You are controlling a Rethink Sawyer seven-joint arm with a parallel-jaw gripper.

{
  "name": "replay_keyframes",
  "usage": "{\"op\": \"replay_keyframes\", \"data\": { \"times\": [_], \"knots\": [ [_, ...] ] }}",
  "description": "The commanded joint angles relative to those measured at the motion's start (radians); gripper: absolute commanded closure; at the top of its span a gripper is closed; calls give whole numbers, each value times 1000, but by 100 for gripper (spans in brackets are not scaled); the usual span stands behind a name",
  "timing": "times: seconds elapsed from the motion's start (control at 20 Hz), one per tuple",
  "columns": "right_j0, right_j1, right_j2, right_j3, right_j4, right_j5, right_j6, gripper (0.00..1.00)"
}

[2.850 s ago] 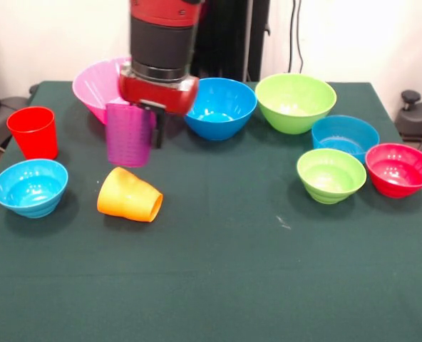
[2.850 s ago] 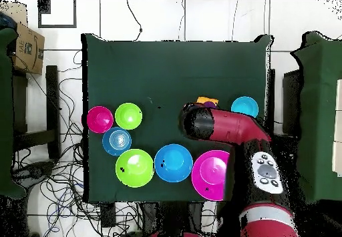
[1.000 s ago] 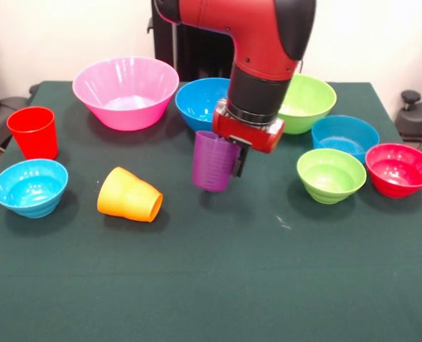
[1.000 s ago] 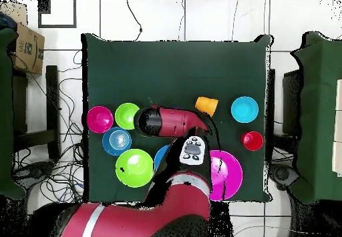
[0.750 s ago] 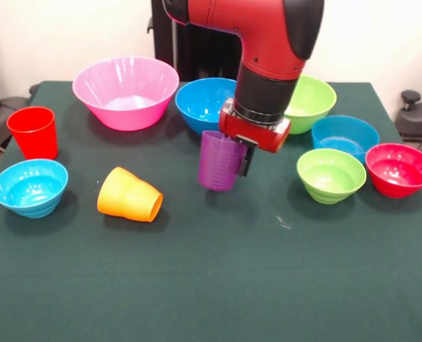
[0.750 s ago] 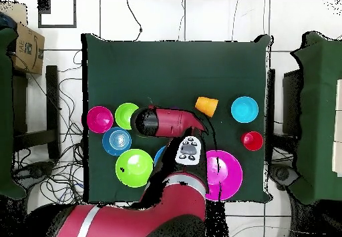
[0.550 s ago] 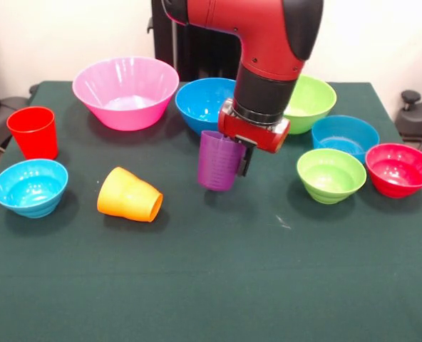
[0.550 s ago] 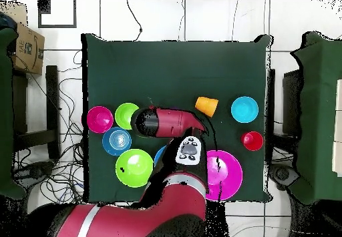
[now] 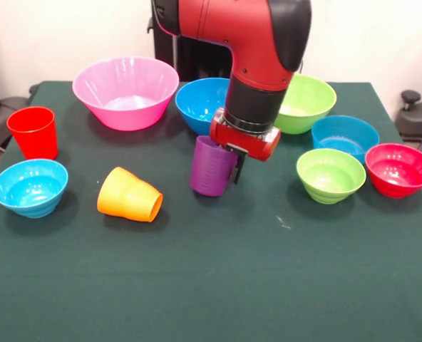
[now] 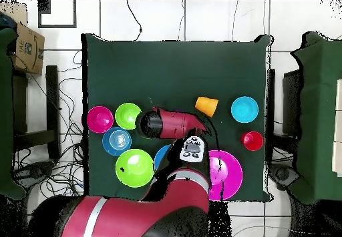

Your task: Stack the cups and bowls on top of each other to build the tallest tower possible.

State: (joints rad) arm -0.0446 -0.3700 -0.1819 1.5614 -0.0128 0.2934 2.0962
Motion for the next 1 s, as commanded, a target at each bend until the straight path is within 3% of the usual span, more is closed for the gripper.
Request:
{"op": "replay_keyframes", "data": {
  "times": [0.05, 1.0],
  "knots": [
    [-27, 76, 74, -32, 16, -69, 125, 100],
    [-78, 127, 89, -92, -19, -88, 72, 100]
  ]
}}
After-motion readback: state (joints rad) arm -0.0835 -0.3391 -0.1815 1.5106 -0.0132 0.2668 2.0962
